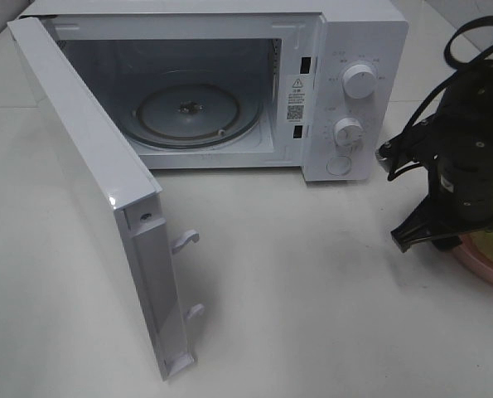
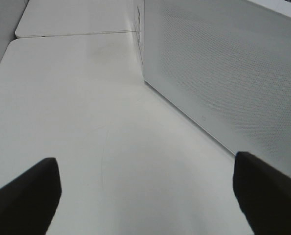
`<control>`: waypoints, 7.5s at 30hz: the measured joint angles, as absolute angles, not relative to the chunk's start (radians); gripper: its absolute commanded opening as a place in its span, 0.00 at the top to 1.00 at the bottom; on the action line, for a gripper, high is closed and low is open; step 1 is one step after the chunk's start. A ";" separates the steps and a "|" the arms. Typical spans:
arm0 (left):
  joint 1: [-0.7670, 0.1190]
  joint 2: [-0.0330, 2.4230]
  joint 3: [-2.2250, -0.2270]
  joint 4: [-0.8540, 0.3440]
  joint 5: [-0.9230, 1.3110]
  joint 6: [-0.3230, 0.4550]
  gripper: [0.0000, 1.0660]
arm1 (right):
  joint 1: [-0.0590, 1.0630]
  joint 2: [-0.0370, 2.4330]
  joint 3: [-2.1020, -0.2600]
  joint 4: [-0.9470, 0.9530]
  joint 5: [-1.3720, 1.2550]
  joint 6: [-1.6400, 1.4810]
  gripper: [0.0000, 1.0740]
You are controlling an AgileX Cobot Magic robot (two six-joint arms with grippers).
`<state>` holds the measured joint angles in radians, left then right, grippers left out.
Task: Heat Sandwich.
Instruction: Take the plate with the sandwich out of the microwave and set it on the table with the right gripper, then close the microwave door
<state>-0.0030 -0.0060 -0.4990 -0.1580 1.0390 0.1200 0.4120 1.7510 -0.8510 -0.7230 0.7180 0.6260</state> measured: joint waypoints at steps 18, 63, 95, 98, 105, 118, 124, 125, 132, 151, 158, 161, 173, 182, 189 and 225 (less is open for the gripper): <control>-0.003 -0.006 -0.499 -0.158 1.039 0.120 0.16 | 0.412 1.375 -0.851 -0.358 0.802 0.259 0.25; -0.003 -0.006 -0.499 -0.158 1.039 0.120 0.16 | 0.383 0.464 -0.657 -0.217 1.136 0.153 0.29; -0.003 -0.006 -0.499 -0.158 1.039 0.120 0.16 | 0.063 -0.004 -0.505 -0.139 1.044 0.078 0.29; -0.003 -0.006 -0.499 -0.158 1.039 0.120 0.16 | 0.063 -0.004 -0.505 -0.138 1.044 0.078 0.29; -0.003 -0.006 -0.499 -0.158 1.039 0.120 0.16 | 0.063 -0.004 -0.505 -0.138 1.044 0.076 0.29; -0.003 -0.006 -0.499 -0.158 1.039 0.120 0.16 | 0.063 -0.004 -0.505 -0.138 1.044 0.076 0.29; -0.003 -0.006 -0.499 -0.158 1.039 0.120 0.16 | 0.063 -0.004 -0.505 -0.137 1.044 0.076 0.29; -0.003 -0.006 -0.499 -0.158 1.039 0.120 0.16 | 0.063 -0.004 -0.505 -0.137 1.044 0.076 0.29; -0.003 -0.006 -0.499 -0.158 1.039 0.120 0.16 | 0.063 -0.004 -0.505 -0.137 1.044 0.076 0.29; -0.003 -0.006 -0.499 -0.158 1.039 0.120 0.16 | 0.063 -0.004 -0.505 -0.136 1.044 0.076 0.29; -0.003 -0.006 -0.515 -0.167 1.031 0.108 0.21 | 0.063 -0.004 -0.505 -0.135 1.044 0.076 0.29; -0.003 0.006 -0.530 -0.167 1.005 0.108 0.23 | 0.063 -0.004 -0.505 -0.135 1.044 0.076 0.29; -0.003 0.226 -0.534 -0.167 0.872 0.108 0.51 | 0.063 -0.004 -0.505 -0.135 1.044 0.076 0.29; -0.003 0.444 -0.534 -0.168 0.747 0.108 0.89 | 0.063 -0.004 -0.505 -0.135 1.044 0.076 0.29; -0.003 0.640 -0.515 -0.173 0.572 0.144 1.00 | 0.063 -0.004 -0.505 -0.135 1.044 0.076 0.29; -0.003 1.259 -0.304 0.254 -0.615 -0.173 1.00 | 0.063 -0.004 -0.505 -0.135 1.044 0.076 0.29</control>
